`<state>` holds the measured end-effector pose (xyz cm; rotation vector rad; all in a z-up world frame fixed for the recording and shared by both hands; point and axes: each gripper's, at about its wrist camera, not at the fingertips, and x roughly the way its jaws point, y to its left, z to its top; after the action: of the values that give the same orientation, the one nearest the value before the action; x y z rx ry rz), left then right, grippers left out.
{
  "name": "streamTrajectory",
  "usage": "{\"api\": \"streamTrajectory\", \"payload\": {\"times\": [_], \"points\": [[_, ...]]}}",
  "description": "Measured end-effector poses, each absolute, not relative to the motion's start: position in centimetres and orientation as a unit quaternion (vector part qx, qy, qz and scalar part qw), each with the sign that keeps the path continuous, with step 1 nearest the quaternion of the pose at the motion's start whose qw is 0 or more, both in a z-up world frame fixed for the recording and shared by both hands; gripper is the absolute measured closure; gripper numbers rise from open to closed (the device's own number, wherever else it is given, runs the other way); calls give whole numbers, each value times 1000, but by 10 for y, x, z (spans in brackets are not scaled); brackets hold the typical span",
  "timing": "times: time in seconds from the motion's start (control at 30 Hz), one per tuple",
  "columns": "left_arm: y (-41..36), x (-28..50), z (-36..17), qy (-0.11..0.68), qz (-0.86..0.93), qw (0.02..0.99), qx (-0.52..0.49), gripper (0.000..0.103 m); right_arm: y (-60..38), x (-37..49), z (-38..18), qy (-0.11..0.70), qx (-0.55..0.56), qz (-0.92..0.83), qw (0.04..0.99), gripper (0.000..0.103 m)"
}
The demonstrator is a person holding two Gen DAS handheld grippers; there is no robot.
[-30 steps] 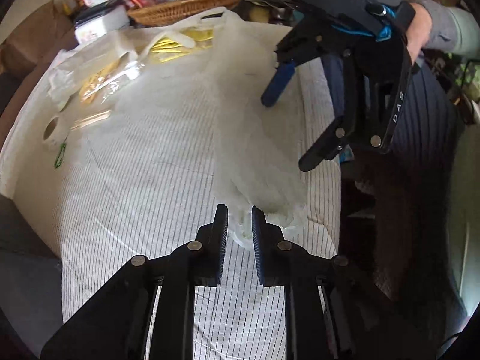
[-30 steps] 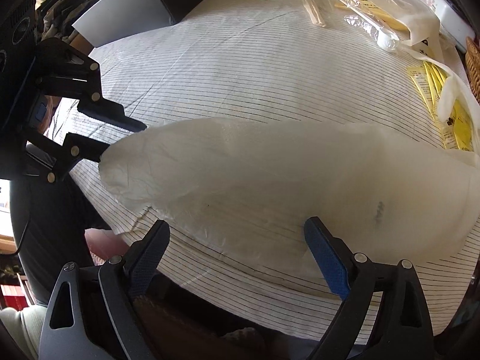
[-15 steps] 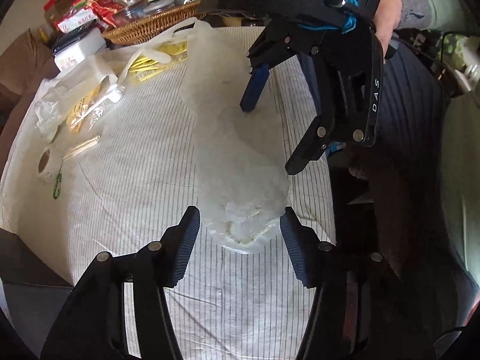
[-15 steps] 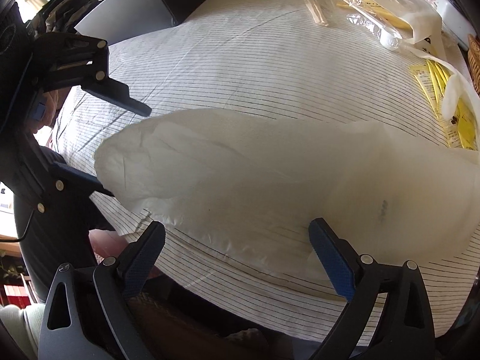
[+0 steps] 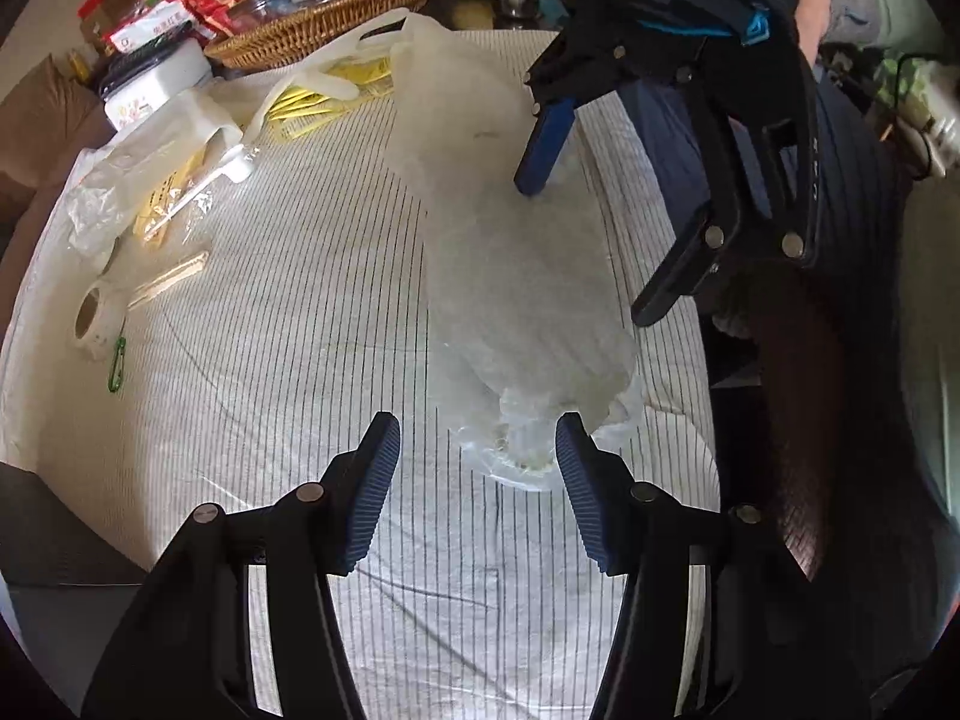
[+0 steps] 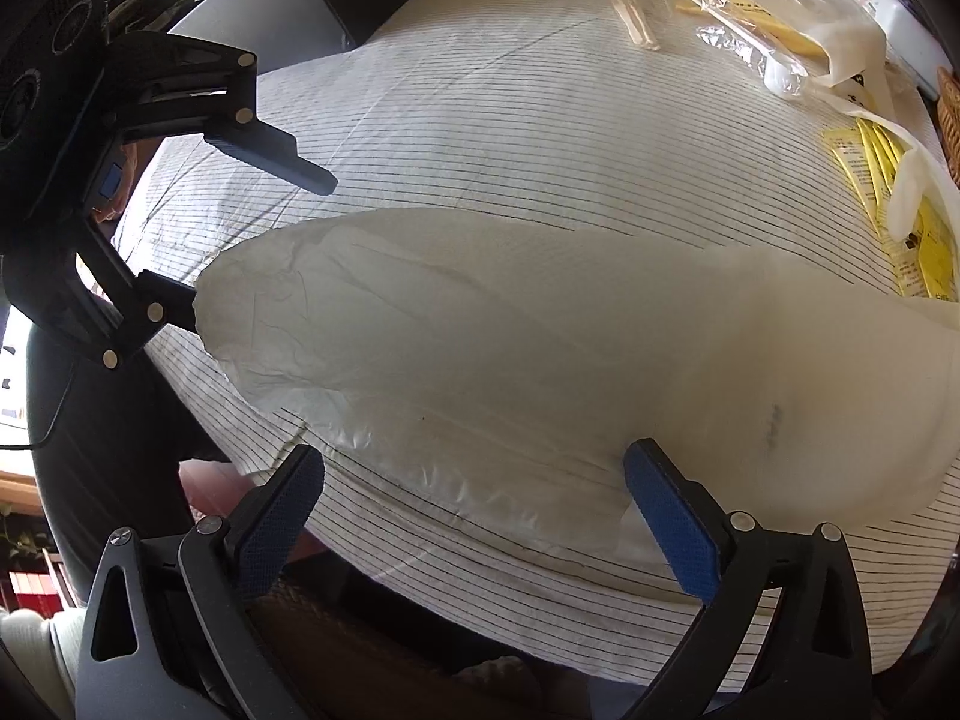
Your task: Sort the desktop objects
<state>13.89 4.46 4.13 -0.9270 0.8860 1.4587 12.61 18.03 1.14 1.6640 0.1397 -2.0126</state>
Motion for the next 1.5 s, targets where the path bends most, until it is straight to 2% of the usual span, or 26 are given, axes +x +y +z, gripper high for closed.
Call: {"api": "streamTrajectory", "payload": {"times": [0.23,0.33,0.37,0.6,0.63,0.67,0.73,0.83,0.93,0.97,1.0,1.03,1.07,1.1,1.3,1.5], "points": [[63,164,31,400,625,568,-355,55,181,124,11,54,616,-742,259,0],[65,162,29,394,638,560,-353,71,181,124,11,54,615,-744,258,0],[64,162,30,395,641,557,-350,80,181,124,11,52,614,-744,258,0],[52,117,37,387,686,501,-360,85,180,123,11,68,614,-741,261,0],[52,109,36,389,693,487,-363,87,181,122,11,66,615,-741,262,0],[51,100,33,399,704,464,-361,103,182,122,11,64,615,-741,262,0],[45,75,30,400,735,408,-365,103,183,121,11,61,614,-742,262,0],[29,42,37,353,771,361,-388,103,183,121,12,61,612,-744,260,0],[9,43,56,305,777,384,-394,100,186,117,14,48,614,-744,259,1],[5,47,61,294,776,388,-402,94,191,119,17,40,615,-745,256,2],[2,50,64,284,772,390,-414,80,193,120,21,30,612,-749,253,9],[-1,56,66,280,771,390,-419,70,192,123,28,25,602,-758,251,13],[-3,63,68,274,771,390,-422,51,190,125,36,30,585,-771,250,13],[-5,69,69,263,769,393,-430,41,186,130,44,46,567,-783,252,13],[-36,90,73,143,796,347,-475,27,131,167,57,162,484,-814,277,13],[-115,88,82,-69,826,272,-488,26,88,165,24,211,468,-815,268,13]]}}
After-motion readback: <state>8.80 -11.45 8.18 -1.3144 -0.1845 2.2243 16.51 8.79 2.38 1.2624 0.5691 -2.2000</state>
